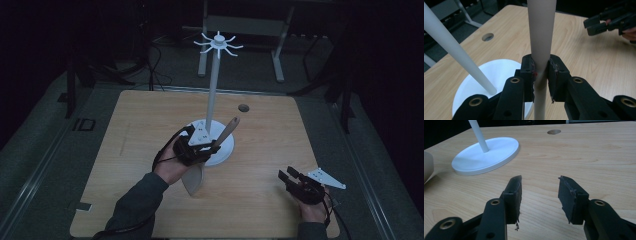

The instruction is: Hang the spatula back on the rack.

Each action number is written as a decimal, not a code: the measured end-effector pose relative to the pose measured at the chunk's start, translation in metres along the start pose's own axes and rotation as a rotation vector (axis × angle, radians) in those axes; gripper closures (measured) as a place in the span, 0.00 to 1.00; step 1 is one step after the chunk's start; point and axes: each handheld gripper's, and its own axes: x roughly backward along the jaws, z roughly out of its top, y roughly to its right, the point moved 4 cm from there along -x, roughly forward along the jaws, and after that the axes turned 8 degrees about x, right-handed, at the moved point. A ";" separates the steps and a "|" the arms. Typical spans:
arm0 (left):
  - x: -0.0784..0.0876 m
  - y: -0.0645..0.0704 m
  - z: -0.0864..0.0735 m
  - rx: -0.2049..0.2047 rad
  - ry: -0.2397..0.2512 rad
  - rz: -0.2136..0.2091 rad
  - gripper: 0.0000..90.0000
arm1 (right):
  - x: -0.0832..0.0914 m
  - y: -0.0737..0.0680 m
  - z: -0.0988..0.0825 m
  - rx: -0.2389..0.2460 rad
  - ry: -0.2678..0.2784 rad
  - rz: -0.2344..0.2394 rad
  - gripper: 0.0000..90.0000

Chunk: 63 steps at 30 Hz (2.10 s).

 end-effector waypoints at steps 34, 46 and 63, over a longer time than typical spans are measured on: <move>0.015 -0.003 0.021 0.103 0.172 0.104 0.85 | 0.002 0.001 0.001 -0.010 0.017 -0.010 0.58; 0.018 -0.004 0.029 0.137 0.215 0.155 0.85 | 0.002 0.001 0.000 -0.010 0.016 -0.010 0.58; 0.026 -0.005 0.048 0.194 0.275 0.255 0.85 | 0.002 0.001 0.000 -0.011 0.013 -0.014 0.58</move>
